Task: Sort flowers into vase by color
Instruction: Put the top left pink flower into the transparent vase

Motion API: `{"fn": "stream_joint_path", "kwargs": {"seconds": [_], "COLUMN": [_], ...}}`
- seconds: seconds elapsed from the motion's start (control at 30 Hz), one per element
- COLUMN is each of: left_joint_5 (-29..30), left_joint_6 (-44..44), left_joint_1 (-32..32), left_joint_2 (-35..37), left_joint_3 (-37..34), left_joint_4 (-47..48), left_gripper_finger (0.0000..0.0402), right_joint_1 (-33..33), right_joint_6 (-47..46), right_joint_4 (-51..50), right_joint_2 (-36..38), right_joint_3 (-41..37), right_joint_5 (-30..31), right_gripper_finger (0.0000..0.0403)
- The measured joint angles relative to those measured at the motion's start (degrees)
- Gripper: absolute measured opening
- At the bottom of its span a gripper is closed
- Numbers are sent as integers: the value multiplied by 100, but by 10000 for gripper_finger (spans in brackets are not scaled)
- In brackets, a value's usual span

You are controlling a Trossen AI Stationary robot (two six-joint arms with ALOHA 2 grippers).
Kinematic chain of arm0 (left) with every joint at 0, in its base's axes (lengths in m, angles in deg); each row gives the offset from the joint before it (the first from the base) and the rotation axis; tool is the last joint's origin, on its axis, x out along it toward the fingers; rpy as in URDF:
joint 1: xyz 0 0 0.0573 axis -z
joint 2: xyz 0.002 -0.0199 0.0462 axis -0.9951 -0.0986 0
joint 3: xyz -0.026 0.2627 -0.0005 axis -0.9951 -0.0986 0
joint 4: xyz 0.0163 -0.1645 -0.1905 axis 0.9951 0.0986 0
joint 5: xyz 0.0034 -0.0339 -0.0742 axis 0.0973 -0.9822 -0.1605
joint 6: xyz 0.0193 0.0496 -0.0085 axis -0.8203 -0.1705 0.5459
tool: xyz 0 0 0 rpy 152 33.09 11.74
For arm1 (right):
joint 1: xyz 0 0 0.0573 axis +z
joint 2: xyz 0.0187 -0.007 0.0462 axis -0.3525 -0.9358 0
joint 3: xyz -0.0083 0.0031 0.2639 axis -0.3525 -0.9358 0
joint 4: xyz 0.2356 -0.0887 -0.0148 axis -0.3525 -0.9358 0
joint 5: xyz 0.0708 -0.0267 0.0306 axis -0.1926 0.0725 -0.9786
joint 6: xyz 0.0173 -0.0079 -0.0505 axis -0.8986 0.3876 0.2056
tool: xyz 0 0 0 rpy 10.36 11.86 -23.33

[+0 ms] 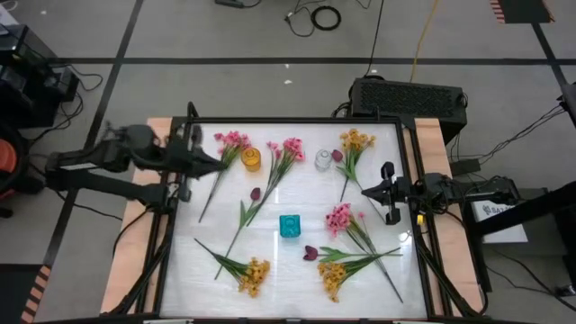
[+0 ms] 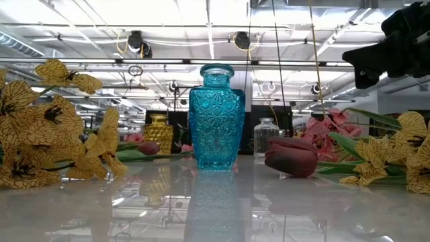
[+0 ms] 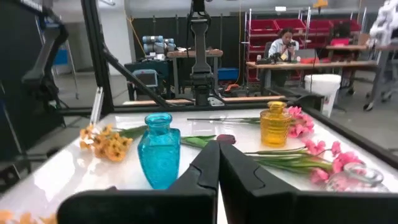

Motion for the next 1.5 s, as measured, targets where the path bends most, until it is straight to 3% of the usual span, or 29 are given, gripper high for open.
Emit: {"fn": "stream_joint_path", "kwargs": {"seconds": [0.2,0.33,0.67,0.83,1.0,1.2,1.33,1.5], "left_joint_5": [414,832,961,999,1070,1071,1073,1071], "left_joint_6": [86,222,275,275,404,481,691,925], "left_joint_1": [197,268,270,272,271,272,270,272], "left_joint_2": [-56,-57,-104,-103,-103,-103,-103,-103], "left_joint_3": [-891,-1326,-1871,-1873,-1873,-1873,-1873,-1873], "left_joint_4": [-1182,-1526,-1608,-1623,-1622,-1601,-1562,-1253], "left_gripper_finger": [1,1,8,9,10,10,11,11], "right_joint_1": [0,1,-1,3,4,4,4,4], "right_joint_6": [-1016,-1009,-1696,-1223,-864,-809,-872,-1206], "right_joint_4": [81,94,46,-865,-1382,-2955,-3349,-3425], "right_joint_2": [2,2,-37,-494,-1570,-2972,-3701,-4282], "right_joint_3": [-6,-6,163,1495,3368,5544,5942,5531], "right_joint_5": [9,152,218,766,988,1456,1621,1622], "right_gripper_finger": [0,0,0,0,0,0,0,0]}}
